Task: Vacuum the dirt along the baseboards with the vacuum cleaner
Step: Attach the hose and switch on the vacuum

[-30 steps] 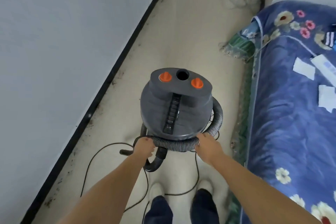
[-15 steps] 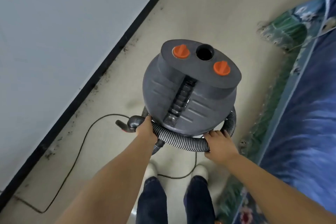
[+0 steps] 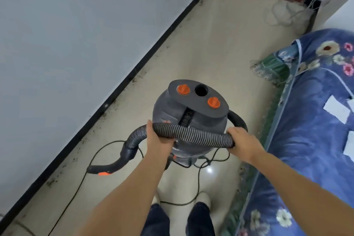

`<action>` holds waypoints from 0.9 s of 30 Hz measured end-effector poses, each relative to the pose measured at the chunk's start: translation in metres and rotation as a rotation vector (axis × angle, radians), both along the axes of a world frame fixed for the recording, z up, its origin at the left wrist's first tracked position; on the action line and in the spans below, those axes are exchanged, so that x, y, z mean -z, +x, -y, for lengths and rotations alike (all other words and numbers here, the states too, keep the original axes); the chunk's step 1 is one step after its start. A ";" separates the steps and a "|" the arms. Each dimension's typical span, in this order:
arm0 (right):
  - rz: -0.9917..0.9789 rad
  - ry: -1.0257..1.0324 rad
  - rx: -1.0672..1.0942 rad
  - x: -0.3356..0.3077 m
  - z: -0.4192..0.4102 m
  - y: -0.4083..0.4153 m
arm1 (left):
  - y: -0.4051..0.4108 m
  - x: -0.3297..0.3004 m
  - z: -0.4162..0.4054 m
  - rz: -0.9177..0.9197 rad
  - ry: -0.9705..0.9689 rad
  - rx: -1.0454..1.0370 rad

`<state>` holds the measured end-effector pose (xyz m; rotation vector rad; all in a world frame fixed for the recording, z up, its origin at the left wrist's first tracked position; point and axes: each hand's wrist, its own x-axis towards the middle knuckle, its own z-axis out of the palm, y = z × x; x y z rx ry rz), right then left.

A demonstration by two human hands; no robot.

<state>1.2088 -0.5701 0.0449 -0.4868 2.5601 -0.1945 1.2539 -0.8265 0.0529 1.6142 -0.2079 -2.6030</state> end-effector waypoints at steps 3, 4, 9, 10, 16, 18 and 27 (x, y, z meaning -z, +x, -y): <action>-0.075 -0.083 0.143 -0.027 0.000 -0.035 | -0.022 -0.033 0.003 -0.128 0.059 -0.005; -0.119 -0.109 0.171 -0.033 0.001 -0.046 | -0.029 -0.040 0.006 -0.175 0.075 -0.016; -0.214 -0.153 0.326 -0.053 0.043 -0.106 | -0.058 -0.071 0.036 -0.323 0.104 -0.091; -0.215 -0.218 0.420 -0.054 0.059 -0.116 | -0.062 -0.075 0.046 -0.341 0.093 -0.102; 0.563 -1.245 1.295 -0.081 0.174 -0.144 | -0.059 -0.065 0.112 -0.371 0.082 -0.223; 0.688 -1.315 1.280 -0.088 0.212 -0.137 | -0.045 -0.064 0.127 -0.366 0.115 -0.275; 0.952 -1.326 1.062 -0.072 0.331 -0.100 | 0.010 -0.054 0.171 -0.217 0.191 -0.285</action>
